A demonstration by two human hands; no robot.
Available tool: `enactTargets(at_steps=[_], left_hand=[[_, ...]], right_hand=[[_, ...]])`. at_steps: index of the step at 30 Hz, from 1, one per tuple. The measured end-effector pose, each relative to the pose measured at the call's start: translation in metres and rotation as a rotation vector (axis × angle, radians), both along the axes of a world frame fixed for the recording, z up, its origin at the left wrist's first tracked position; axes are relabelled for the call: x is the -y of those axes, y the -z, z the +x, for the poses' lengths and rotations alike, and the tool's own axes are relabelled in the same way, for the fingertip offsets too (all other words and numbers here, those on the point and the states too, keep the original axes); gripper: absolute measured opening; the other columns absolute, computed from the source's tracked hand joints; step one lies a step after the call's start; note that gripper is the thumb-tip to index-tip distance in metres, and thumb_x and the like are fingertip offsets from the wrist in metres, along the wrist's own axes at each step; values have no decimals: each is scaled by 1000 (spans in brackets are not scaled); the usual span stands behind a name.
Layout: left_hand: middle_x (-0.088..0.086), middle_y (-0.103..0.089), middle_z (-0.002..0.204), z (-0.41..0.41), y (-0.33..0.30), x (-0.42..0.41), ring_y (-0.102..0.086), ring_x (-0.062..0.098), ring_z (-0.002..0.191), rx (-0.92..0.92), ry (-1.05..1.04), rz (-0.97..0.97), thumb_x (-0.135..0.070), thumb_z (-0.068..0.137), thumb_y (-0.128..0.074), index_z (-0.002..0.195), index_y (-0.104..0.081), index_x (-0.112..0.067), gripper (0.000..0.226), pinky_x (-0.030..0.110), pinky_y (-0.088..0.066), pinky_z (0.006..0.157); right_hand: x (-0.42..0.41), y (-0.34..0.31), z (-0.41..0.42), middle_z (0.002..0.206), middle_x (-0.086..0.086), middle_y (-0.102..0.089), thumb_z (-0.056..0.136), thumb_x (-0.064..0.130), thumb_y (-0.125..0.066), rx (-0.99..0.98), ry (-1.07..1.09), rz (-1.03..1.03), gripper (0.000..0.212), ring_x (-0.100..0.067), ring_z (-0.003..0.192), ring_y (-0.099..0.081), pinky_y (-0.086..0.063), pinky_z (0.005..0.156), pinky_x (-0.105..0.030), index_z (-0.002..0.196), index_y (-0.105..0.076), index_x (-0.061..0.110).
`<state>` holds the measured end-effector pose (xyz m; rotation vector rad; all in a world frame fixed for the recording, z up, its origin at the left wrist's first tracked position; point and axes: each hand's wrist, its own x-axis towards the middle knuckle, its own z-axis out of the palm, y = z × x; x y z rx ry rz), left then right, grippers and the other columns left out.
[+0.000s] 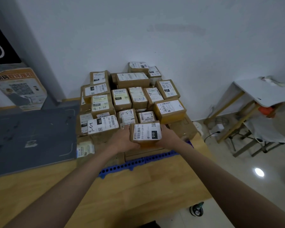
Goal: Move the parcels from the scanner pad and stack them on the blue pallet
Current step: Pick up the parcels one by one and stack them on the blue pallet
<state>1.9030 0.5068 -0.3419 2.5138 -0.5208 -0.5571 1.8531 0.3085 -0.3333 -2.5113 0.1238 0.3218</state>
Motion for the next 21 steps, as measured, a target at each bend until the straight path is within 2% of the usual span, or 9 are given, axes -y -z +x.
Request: enactTargets(at_steps=[3, 5, 8, 10, 13, 16, 18, 21], left_hand=[[-2, -58, 109, -12, 23, 2, -59, 18, 102, -5, -39, 56, -48, 64, -81, 122, -47, -19, 73, 31, -49, 78], [1, -57, 117, -15, 37, 2, -55, 20, 111, -9, -60, 114, -53, 63, -79, 123, -51, -17, 75, 38, -48, 91], [4, -55, 123, -15, 54, 3, -47, 26, 120, -22, -91, 185, -56, 62, -76, 123, -51, -18, 76, 44, -42, 100], [6, -54, 124, -12, 62, 5, -42, 30, 124, -30, -130, 196, -55, 62, -76, 123, -51, -17, 76, 46, -43, 98], [11, -53, 124, -9, 72, 8, -50, 29, 116, -43, -242, 186, -50, 64, -78, 126, -46, -12, 80, 44, -50, 89], [17, -51, 123, -8, 80, 12, -57, 32, 109, -59, -349, 167, -41, 69, -78, 130, -37, -1, 83, 42, -52, 81], [16, -47, 126, -6, 83, 15, -56, 33, 111, -54, -381, 176, -38, 71, -78, 132, -33, -3, 84, 41, -51, 81], [15, -42, 129, -3, 87, 18, -55, 34, 112, -21, -387, 196, -42, 68, -81, 130, -33, -8, 85, 45, -50, 84]], right_hand=[[-1, 21, -2, 141, -5, -50, 84, 42, -69, -106, -18, -67, 74, -28, 123, -54, -47, 99, -42, 145, -34, 23], [-1, 34, 0, 143, -5, -49, 84, 40, -69, -144, -60, -111, 74, -27, 125, -52, -45, 99, -36, 146, -34, 22], [0, 50, 5, 142, -8, -49, 83, 26, -72, -175, -68, -60, 74, -27, 124, -53, -45, 92, -34, 145, -33, 15], [2, 59, 11, 139, -9, -52, 83, 23, -74, -190, -39, -3, 80, -29, 123, -54, -47, 91, -36, 147, -29, 10], [4, 72, 20, 137, -11, -56, 87, 23, -71, -212, -53, 26, 82, -29, 122, -55, -46, 86, -32, 150, -22, 6], [5, 80, 29, 136, -12, -55, 86, 15, -70, -198, -83, 39, 74, -30, 122, -55, -47, 90, -35, 148, -30, 8], [5, 86, 34, 135, -12, -55, 85, 11, -70, -167, -98, 55, 68, -31, 121, -55, -47, 88, -35, 144, -37, 10], [5, 94, 42, 132, -14, -57, 86, 13, -69, -184, -73, 86, 66, -32, 118, -57, -47, 84, -34, 143, -36, 7]])
